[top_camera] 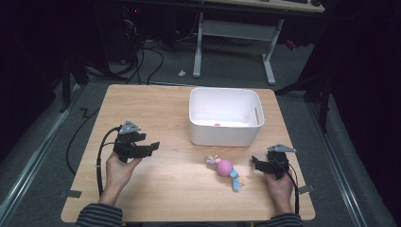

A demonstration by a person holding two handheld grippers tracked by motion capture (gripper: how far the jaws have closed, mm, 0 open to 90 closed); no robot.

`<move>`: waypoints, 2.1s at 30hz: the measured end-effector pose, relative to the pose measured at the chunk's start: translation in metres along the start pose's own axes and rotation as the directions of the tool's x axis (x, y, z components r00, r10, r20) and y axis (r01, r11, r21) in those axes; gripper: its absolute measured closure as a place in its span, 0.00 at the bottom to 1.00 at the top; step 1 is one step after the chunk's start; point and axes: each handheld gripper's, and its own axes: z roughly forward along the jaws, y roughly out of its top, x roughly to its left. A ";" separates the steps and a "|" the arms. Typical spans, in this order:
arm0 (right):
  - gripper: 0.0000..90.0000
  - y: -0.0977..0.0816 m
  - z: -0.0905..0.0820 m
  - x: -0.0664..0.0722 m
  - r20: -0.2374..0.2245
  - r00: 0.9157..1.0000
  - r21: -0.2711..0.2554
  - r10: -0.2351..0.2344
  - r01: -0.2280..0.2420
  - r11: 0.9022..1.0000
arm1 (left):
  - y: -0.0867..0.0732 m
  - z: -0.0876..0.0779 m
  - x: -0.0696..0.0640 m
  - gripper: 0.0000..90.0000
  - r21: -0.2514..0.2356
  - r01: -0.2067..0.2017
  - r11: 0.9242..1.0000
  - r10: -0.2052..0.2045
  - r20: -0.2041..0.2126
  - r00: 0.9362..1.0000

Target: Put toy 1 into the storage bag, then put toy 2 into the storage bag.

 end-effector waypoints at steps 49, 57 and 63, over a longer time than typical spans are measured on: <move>0.27 0.000 0.000 0.000 -0.001 1.000 0.000 0.000 0.000 1.000 | -0.044 0.086 -0.018 0.34 0.137 -0.091 0.986 0.101 -0.066 0.993; 0.27 0.000 0.000 0.000 -0.001 1.000 0.000 -0.002 0.002 1.000 | -0.048 0.094 -0.020 0.24 0.097 -0.119 0.988 0.126 -0.071 0.989; 0.24 0.000 0.000 0.001 -0.011 1.000 0.003 -0.005 0.005 1.000 | -0.048 0.094 -0.020 0.22 0.086 -0.119 0.989 0.125 -0.076 0.989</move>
